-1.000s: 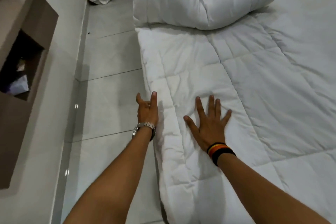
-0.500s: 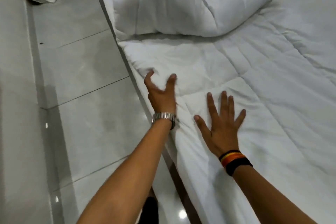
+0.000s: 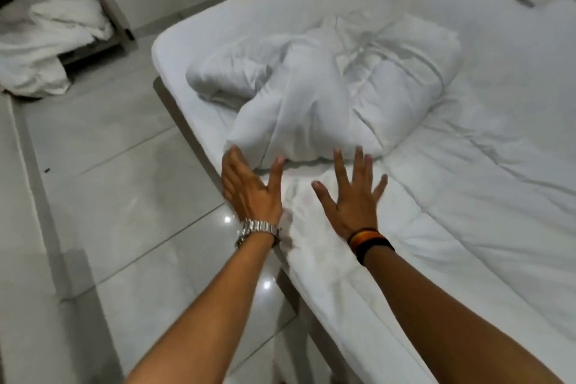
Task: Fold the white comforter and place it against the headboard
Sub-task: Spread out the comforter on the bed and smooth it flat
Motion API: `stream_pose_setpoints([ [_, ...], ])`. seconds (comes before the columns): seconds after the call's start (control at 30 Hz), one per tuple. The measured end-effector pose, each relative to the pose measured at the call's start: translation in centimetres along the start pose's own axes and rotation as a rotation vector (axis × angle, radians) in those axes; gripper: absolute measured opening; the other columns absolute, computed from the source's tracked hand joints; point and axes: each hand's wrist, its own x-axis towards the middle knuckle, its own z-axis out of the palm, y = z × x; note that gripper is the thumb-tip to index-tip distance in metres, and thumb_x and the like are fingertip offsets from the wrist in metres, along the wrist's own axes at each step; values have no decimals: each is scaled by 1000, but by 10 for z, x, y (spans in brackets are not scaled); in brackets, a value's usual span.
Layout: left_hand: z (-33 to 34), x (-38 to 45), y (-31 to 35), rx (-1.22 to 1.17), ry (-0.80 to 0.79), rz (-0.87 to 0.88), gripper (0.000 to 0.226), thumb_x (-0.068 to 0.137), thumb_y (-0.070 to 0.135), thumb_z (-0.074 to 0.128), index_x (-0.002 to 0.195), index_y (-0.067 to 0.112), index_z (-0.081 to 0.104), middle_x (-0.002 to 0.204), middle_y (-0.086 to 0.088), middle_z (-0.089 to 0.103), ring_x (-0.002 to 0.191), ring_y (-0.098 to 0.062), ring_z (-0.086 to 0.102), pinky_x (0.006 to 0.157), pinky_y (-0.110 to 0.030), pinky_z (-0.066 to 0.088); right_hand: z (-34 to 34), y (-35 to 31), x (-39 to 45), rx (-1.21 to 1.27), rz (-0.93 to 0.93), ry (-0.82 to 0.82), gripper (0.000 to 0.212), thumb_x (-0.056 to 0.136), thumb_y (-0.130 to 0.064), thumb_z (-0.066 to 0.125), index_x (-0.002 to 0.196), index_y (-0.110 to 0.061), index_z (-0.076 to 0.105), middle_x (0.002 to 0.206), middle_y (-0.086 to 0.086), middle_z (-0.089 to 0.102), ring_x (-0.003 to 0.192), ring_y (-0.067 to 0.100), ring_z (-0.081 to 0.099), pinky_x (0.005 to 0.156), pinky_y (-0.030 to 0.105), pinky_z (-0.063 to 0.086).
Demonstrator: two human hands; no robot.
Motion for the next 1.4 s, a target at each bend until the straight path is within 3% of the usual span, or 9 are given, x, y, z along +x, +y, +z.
stream_pose_setpoints([
  [0.17, 10, 113, 63, -61, -11, 76, 114, 79, 94, 36, 161, 15, 32, 156, -17, 52, 146, -35, 45, 120, -47, 31, -11, -59, 92, 262, 89, 113, 86, 91, -89, 17, 164, -48, -3, 177, 8, 0, 162, 30, -2, 123, 69, -6],
  [0.27, 19, 186, 85, -194, -218, -354, 132, 62, 109, 20, 166, 27, 20, 155, -17, 52, 137, -41, 54, 107, -48, 44, -20, -77, 132, 430, 185, 222, 90, 90, -89, 15, 166, -42, 9, 172, 5, 26, 159, 22, 19, 125, 64, -6],
  [0.37, 34, 257, 96, -457, -396, -797, 146, 55, 109, 38, 169, 22, 10, 170, -13, 31, 146, -44, 44, 117, -57, 41, -35, -89, 176, 544, 265, 293, 89, 92, -81, 22, 166, -31, 23, 163, 2, 43, 151, 20, 38, 128, 61, 2],
  [0.5, 66, 329, 98, -594, -435, -1001, 171, 29, 103, 63, 169, 24, 2, 173, -13, 20, 150, -45, 36, 117, -69, 35, -53, -97, 239, 594, 173, 182, 91, 89, -88, 25, 162, -35, 34, 165, -2, 43, 149, 18, 42, 124, 58, 26],
  [0.63, 107, 375, 99, -476, -332, -841, 169, 51, 81, 85, 163, 21, -26, 173, -14, 16, 153, -38, 34, 124, -55, 28, -29, -115, 263, 389, 96, -43, 100, 77, -101, 28, 163, -51, 15, 174, -6, 21, 160, 14, 17, 124, 63, 21],
  [0.73, 146, 411, 86, -468, -404, -703, 162, 62, 59, 94, 161, 23, -29, 164, -16, 39, 146, -35, 47, 120, -45, 35, 15, -134, 265, 208, 113, -153, 104, 71, -105, 30, 158, -62, -7, 177, -9, -9, 163, 20, -2, 123, 69, 12],
  [0.93, 168, 539, 79, -516, -567, -310, 108, 79, 11, 86, 166, 23, 22, 154, 3, 49, 141, -20, 52, 115, -27, 41, 65, -188, 344, 189, 349, -176, 117, 61, -110, 29, 154, -62, -21, 173, -5, -28, 162, 24, -12, 123, 70, 8],
  [1.13, 115, 742, 109, -528, -217, 204, 72, 68, 14, 87, 134, 11, 58, 133, 1, 66, 111, 10, 65, 100, -18, 52, 109, -293, 485, 276, 109, 50, 114, 74, -100, 47, 162, -54, -10, 177, 0, -9, 163, 24, 2, 127, 56, 12],
  [1.4, 93, 780, -26, -58, -573, -102, 121, 85, 24, 86, 168, 26, -1, 161, 1, 39, 147, -25, 42, 113, -24, 35, 175, -311, 523, -43, 128, -426, 109, 79, -99, 26, 167, -41, 0, 177, 7, 0, 162, 28, -2, 127, 56, -10],
])
